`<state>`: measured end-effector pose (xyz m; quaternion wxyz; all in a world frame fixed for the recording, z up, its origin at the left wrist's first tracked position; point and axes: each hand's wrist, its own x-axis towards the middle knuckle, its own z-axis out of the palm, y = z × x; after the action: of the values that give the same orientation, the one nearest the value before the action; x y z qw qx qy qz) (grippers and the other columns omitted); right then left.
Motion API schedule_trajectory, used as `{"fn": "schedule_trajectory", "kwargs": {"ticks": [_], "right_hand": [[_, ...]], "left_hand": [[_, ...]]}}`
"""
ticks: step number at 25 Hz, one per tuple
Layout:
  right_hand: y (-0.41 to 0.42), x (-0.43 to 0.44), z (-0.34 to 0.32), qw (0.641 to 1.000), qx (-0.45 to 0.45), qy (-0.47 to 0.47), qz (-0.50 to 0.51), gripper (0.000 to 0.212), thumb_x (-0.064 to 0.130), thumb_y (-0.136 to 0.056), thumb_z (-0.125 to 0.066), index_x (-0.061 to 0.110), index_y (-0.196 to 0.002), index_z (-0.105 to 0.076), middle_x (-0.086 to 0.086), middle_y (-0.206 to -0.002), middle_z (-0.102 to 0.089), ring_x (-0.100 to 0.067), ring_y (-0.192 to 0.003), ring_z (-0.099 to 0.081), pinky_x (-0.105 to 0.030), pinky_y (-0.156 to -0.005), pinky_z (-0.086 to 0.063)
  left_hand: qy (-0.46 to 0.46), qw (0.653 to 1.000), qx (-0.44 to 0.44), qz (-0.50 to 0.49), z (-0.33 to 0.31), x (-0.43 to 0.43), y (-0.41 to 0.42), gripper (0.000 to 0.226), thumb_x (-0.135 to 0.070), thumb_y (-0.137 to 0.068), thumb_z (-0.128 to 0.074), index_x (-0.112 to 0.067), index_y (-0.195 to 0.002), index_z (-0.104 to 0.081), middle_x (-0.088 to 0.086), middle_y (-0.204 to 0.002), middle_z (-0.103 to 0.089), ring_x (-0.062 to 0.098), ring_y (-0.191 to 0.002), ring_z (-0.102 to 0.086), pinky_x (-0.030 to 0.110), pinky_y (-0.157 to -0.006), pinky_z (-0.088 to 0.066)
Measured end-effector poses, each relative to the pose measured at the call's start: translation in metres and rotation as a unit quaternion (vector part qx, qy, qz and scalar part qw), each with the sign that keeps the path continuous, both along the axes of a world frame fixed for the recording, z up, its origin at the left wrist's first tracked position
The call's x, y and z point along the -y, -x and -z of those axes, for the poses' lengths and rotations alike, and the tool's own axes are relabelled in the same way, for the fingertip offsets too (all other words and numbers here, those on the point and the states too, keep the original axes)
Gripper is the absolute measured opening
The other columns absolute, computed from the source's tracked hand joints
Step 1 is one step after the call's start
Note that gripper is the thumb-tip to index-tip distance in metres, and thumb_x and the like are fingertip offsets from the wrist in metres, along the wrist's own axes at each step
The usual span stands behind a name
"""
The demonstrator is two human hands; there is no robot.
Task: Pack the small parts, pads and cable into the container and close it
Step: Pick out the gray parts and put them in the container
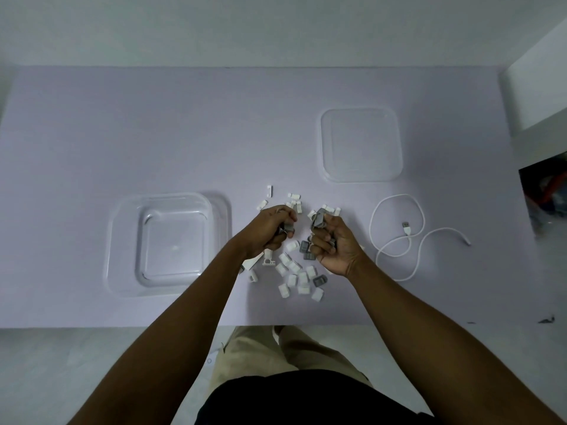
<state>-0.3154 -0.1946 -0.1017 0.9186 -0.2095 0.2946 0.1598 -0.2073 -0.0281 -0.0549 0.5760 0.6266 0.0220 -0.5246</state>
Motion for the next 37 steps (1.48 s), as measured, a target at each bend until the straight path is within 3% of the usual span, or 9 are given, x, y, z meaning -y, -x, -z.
{"fn": "schedule_trajectory", "kwargs": {"ticks": [8,12,16,20,23,27,31,34,37], "right_hand": [[-0.007,-0.009,-0.011,0.998,-0.02,0.054,-0.017,0.018,0.033,-0.083,-0.066,0.016,-0.083,-0.059,0.002,-0.052,-0.042,-0.008,-0.038,-0.028,-0.023,-0.043,-0.027],[-0.014,-0.013,-0.018,0.995,-0.038,0.092,-0.022,0.026,0.039,-0.083,-0.051,0.016,-0.08,-0.063,-0.002,-0.053,-0.044,-0.012,-0.041,-0.026,-0.027,-0.05,-0.015],[-0.016,-0.012,-0.015,0.993,-0.064,0.103,-0.008,0.031,0.04,-0.086,-0.043,0.016,-0.079,-0.063,-0.001,-0.057,-0.048,-0.013,-0.05,-0.034,-0.027,-0.051,-0.012],[-0.016,-0.005,-0.019,0.995,-0.041,0.096,-0.004,0.032,0.038,-0.081,-0.045,0.012,-0.08,-0.063,-0.006,-0.062,-0.048,-0.016,-0.049,-0.037,-0.025,-0.047,-0.018],[-0.019,0.004,-0.022,0.994,-0.009,0.103,-0.02,0.039,0.036,-0.077,-0.039,0.006,-0.083,-0.064,-0.011,-0.063,-0.051,-0.017,-0.046,-0.034,-0.024,-0.045,-0.017],[-0.019,0.017,-0.026,0.993,0.001,0.12,-0.011,0.046,0.032,-0.08,-0.033,0.001,-0.086,-0.066,-0.017,-0.075,-0.059,-0.022,-0.044,-0.042,-0.019,-0.042,-0.026],[-0.014,0.024,-0.026,0.987,-0.041,0.152,0.009,0.048,0.041,-0.093,-0.039,0.007,-0.073,-0.066,-0.014,-0.077,-0.064,-0.026,-0.056,-0.053,-0.025,-0.048,-0.029],[-0.005,0.033,-0.019,0.979,-0.096,0.171,0.047,0.044,0.044,-0.094,-0.056,0.015,-0.061,-0.052,-0.006,-0.068,-0.059,-0.022,-0.06,-0.057,-0.025,-0.048,-0.033],[0.005,0.039,-0.012,0.964,-0.141,0.219,0.051,0.042,0.038,-0.093,-0.064,0.018,-0.06,-0.049,-0.004,-0.062,-0.051,-0.019,-0.054,-0.051,-0.026,-0.045,-0.033]], "left_hand": [[0.001,0.988,0.132,0.086,-0.008,0.01,0.011,0.025,-0.03,-0.098,-0.057,-0.006,-0.092,-0.06,0.009,-0.066,-0.059,0.019,-0.043,-0.033,0.023,-0.04,-0.029],[-0.019,0.974,0.206,0.095,-0.012,0.014,0.011,0.022,-0.023,-0.098,-0.058,-0.003,-0.091,-0.061,-0.001,-0.065,-0.062,0.006,-0.041,-0.045,0.018,-0.042,-0.034],[-0.027,0.959,0.256,0.117,-0.018,0.019,0.013,0.018,-0.022,-0.097,-0.059,-0.021,-0.079,-0.063,-0.012,-0.068,-0.063,-0.002,-0.053,-0.055,0.012,-0.054,-0.038],[0.011,0.992,0.113,0.061,-0.023,0.012,0.007,0.015,-0.014,-0.098,-0.051,-0.009,-0.087,-0.059,0.015,-0.069,-0.055,0.017,-0.042,-0.03,0.021,-0.042,-0.023],[0.033,0.999,0.036,0.022,-0.025,0.007,0.0,0.017,-0.011,-0.098,-0.045,-0.013,-0.084,-0.054,0.015,-0.073,-0.058,0.014,-0.043,-0.022,0.022,-0.045,-0.017],[0.062,0.995,-0.065,-0.042,-0.024,0.003,-0.006,0.013,-0.009,-0.091,-0.043,-0.013,-0.083,-0.052,0.013,-0.076,-0.061,0.015,-0.04,-0.039,0.019,-0.037,-0.031],[0.065,0.983,-0.146,-0.094,-0.014,-0.001,-0.006,0.016,-0.003,-0.092,-0.046,-0.013,-0.094,-0.058,0.007,-0.081,-0.064,0.014,-0.056,-0.061,0.022,-0.043,-0.05],[0.04,0.972,-0.209,-0.097,-0.001,0.0,-0.005,0.016,-0.002,-0.09,-0.05,-0.016,-0.089,-0.058,0.003,-0.08,-0.061,0.01,-0.054,-0.059,0.018,-0.039,-0.046],[0.008,0.955,-0.282,-0.097,0.011,0.001,-0.007,0.012,-0.004,-0.08,-0.052,-0.016,-0.078,-0.054,0.0,-0.073,-0.053,0.004,-0.04,-0.043,0.014,-0.029,-0.026]]}}
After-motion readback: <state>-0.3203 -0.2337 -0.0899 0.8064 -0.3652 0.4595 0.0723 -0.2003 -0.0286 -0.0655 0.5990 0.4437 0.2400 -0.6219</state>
